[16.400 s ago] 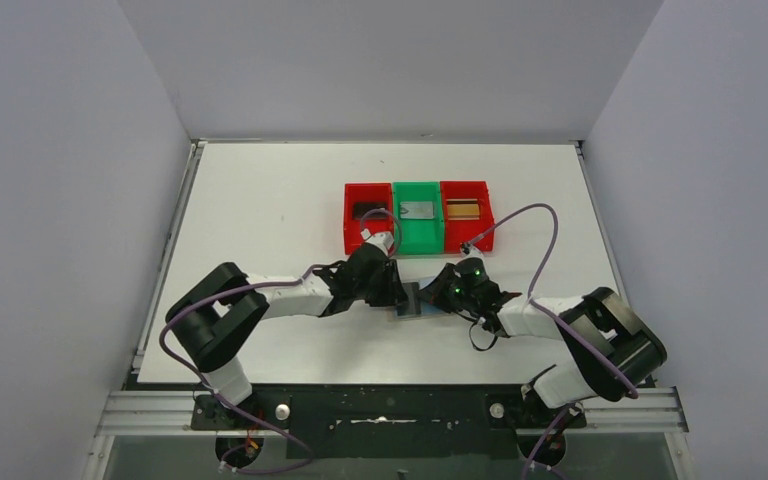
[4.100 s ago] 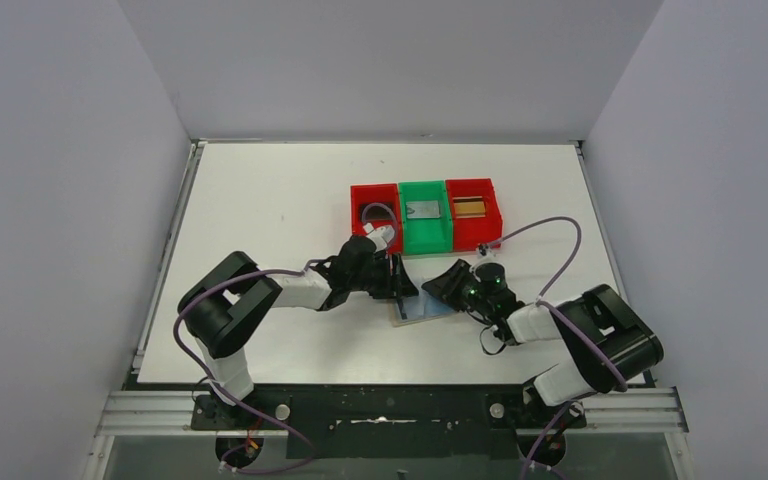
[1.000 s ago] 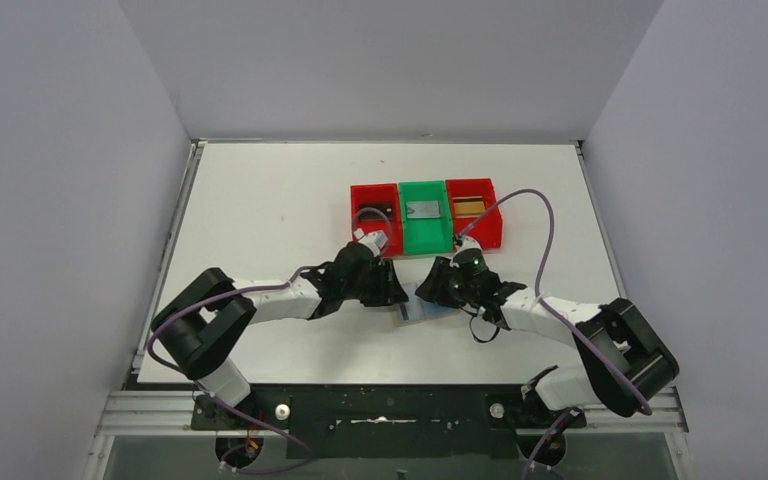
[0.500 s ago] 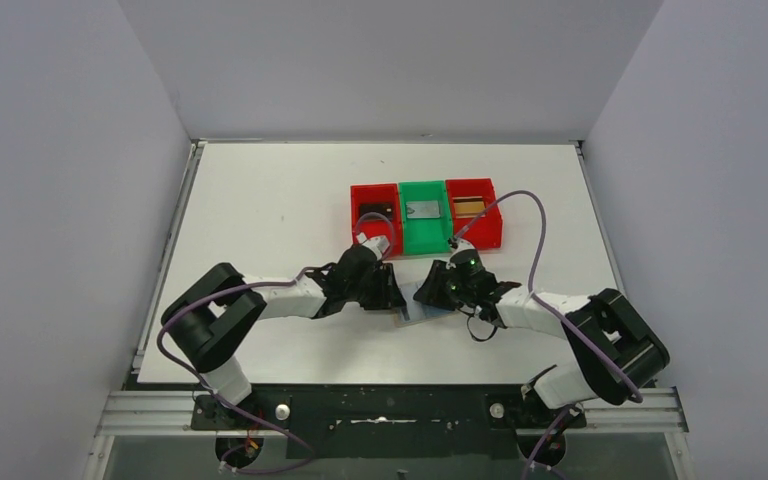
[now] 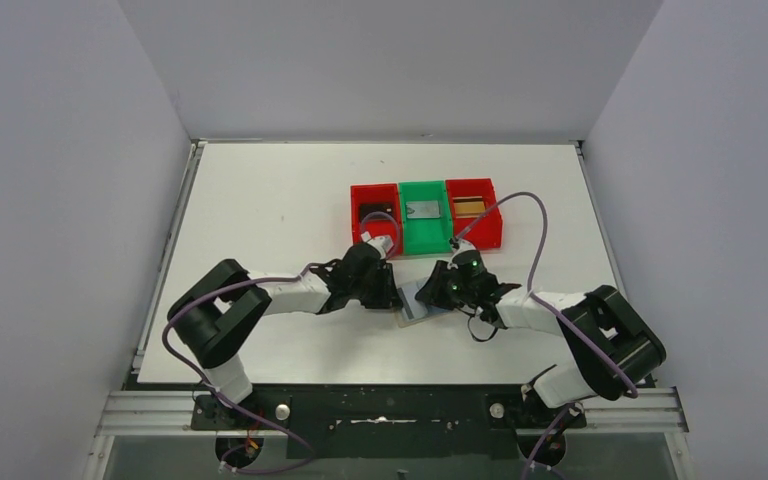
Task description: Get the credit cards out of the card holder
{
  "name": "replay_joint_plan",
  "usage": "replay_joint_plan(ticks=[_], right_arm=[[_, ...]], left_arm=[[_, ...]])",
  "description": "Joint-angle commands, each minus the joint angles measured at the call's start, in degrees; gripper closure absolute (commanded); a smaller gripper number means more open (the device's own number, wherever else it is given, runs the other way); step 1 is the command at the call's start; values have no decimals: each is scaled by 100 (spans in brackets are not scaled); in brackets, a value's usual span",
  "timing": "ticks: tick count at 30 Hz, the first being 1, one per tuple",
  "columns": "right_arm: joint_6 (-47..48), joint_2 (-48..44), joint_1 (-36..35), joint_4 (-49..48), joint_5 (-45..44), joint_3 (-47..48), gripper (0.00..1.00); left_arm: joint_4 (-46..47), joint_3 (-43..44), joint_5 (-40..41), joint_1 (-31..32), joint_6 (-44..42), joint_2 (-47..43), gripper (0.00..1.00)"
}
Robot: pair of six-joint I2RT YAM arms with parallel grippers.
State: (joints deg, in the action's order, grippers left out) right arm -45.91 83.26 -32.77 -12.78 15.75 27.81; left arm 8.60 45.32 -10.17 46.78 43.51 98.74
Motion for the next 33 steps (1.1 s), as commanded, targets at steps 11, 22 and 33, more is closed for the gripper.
replay_joint_plan(ticks=[11,22,33], right_arm=[[-242,-183,339,-686,349,-322,96],[-256,-263,600,-936,589,-581,100],[-110,-396,699,-790,565,-609,97]], left_arm=[[-753,349,647,93,-345,285,89],[-838,387,760,94,-406,383,95],[-888,391,803,90,-432,312,95]])
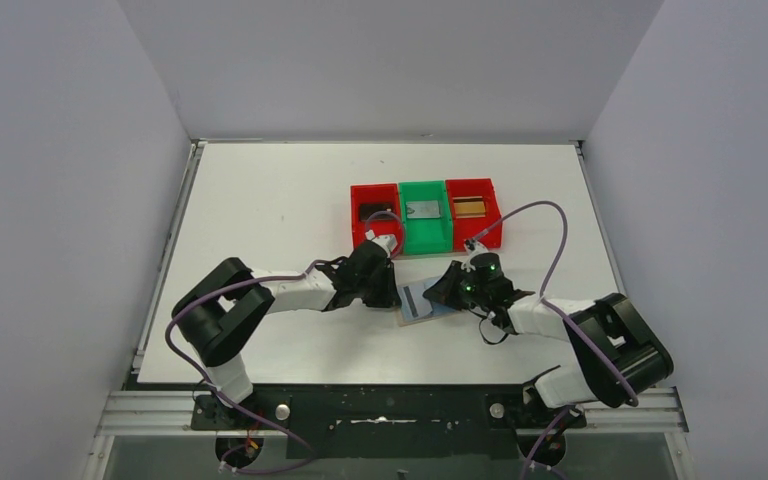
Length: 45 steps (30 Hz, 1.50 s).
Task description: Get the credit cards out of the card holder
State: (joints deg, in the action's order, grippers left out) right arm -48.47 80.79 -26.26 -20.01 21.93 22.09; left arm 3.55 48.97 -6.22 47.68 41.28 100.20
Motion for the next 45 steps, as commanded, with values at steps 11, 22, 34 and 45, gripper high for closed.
replay_joint_plan(ticks=[11,22,34,45], right_arm=[[-9,209,51,-329,-190,-153,97],[-112,158,47,-392,-334,-256,96],[-235,142,51,-644,-93,-284,90],[-354,-44,77,-686,-214,-409,96]], left_arm=[[539,29,145,-6,139,-720,67],[1361,-26,-591,12,599,6,66],[-14,-19,324,257,320,200,75],[-223,-66,529,256,259,147,82]])
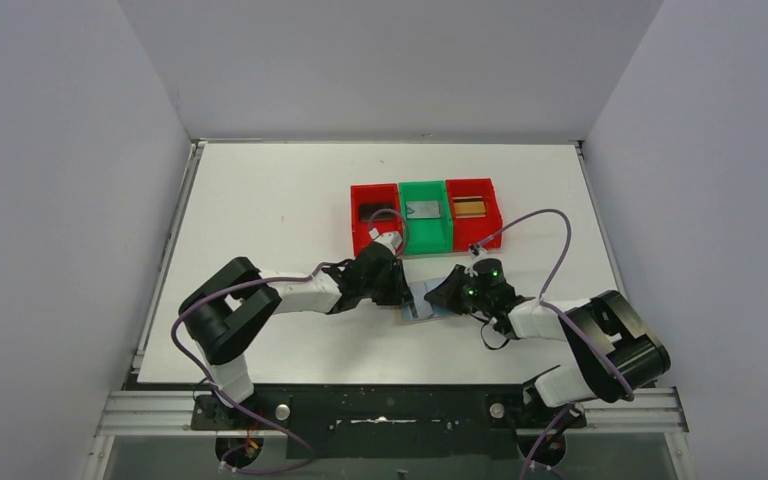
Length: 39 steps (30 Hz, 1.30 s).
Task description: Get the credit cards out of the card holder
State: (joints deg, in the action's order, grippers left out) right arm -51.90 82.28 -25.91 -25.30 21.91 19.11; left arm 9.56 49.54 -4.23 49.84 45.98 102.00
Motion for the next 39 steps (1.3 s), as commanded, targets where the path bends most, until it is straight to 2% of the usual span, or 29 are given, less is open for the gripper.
replay_joint_plan(ticks=[1,18,23,27,31,36,39], right_arm=[[-13,-222,66,-139,-216,-129,96],[-92,-202,253,-337,226,-166,83],[-123,-193,253,-411,252,-187,88],[-101,-273,264,-329,187,-197,99],[52,-369,279,-137,153,-124,99],[255,-467,288,246,22,-35,93],[343,-475,283,347,64,19,93]], left_arm=[[-851,-135,353,39,-230,-42,82],[-1002,-145,422,39,-389,21,86],[-1166,-72,541,40,-426,30,88],[-1352,-29,710,37,-503,17,90],[-1493,13,883,35,-544,38,90],[-1632,75,1022,41,-585,74,91],[-1637,84,1038,45,-601,70,91]])
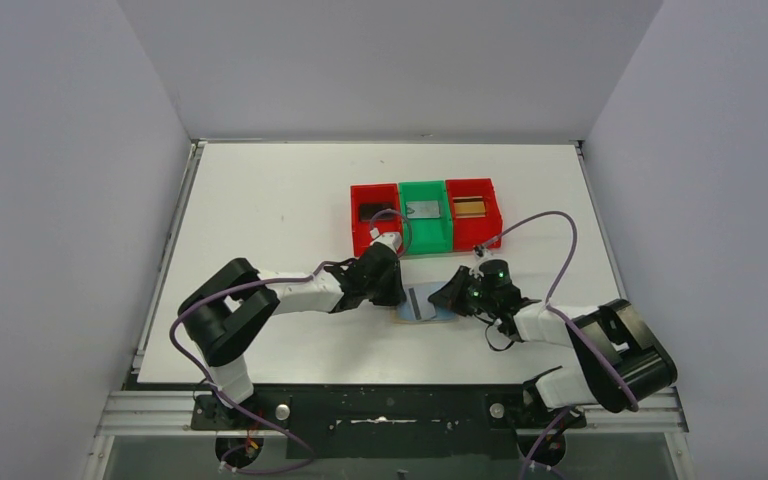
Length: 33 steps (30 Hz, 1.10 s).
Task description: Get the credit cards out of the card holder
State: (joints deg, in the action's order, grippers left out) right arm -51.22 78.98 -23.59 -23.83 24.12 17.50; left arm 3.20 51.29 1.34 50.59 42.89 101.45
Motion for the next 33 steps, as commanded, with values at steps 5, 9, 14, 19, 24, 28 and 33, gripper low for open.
replay_joint_plan(ticks=[5,9,14,19,24,28,33], right_arm=[[316,-33,53,152,71,276,87],[67,174,56,-375,439,208,85],[-119,270,52,-636,440,145,96],[-36,80,53,-158,-10,158,95],[-51,171,41,-302,135,139,94],[-344,356,11,-665,78,40,90],[-607,543,-165,-1016,-30,48,90]], left_arm=[[-962,-89,426,-26,-317,97,91],[-918,-88,386,-28,-331,67,91],[-952,-79,382,-30,-336,32,91],[-1008,-77,512,-31,-305,-175,90],[-812,-9,411,-25,-200,-680,79],[1,-119,-92,-31,-33,-1025,68],[671,-153,-720,-29,187,-802,63]])
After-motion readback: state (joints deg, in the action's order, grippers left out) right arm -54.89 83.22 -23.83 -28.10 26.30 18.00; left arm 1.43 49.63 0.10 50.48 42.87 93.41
